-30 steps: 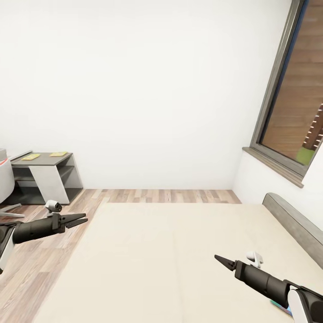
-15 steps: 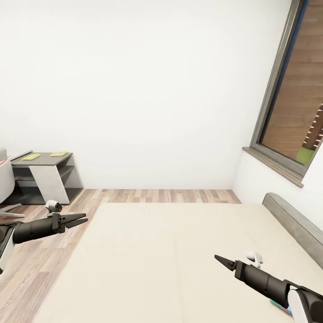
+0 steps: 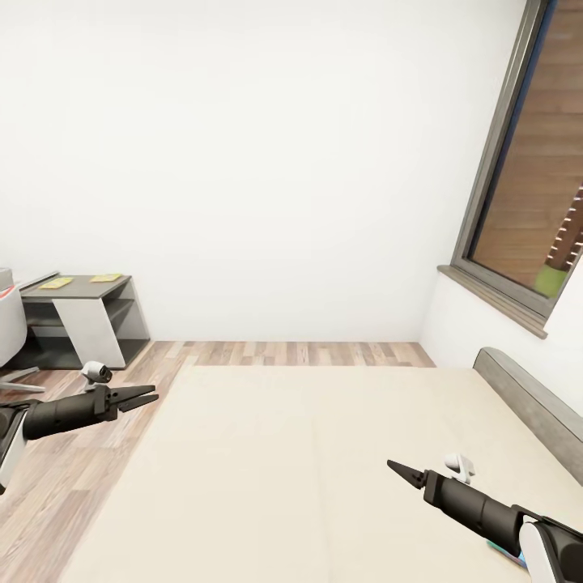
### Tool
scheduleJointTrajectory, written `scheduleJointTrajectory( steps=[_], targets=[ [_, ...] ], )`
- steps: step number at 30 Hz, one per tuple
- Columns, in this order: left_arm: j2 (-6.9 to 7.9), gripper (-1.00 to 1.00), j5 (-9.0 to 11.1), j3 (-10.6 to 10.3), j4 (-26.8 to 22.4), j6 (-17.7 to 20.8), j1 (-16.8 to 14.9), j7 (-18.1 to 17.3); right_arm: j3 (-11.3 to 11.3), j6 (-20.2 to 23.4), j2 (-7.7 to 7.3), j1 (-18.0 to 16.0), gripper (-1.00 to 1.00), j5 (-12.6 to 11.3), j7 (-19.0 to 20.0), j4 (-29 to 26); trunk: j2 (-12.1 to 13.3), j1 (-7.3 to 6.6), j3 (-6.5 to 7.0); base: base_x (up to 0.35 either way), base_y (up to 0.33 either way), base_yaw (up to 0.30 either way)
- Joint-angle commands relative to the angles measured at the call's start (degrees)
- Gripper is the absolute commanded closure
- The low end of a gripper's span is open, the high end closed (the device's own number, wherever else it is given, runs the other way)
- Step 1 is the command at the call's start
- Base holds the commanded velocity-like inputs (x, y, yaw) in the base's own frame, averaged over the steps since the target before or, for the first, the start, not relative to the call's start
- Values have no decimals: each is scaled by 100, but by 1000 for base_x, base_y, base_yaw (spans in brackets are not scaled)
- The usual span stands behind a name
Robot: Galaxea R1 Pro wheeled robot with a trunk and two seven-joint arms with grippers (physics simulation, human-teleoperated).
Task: Put all the toys in the child's room - the three board games (two on the bed and one on the table), the two jigsaw puzzles on the table, and the tennis ball on the table - inside the toy box on the table in the child's room.
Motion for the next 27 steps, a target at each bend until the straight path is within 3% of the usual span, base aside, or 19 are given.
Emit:
scheduleJointTrajectory(
  steps=[1, 27],
  targets=[
    [1, -100, -4, -1, -1, 61, -5, -23, -7, 26, 0, -6, -100, 5, 23, -2, -13, 4, -14, -2, 0, 0],
    [1, -100, -4, -1, -1, 61, -5, -24, -7, 26, 0, -7, -100, 5, 23, -2, -13, 4, -14, 0, -15, 0]
  ],
)
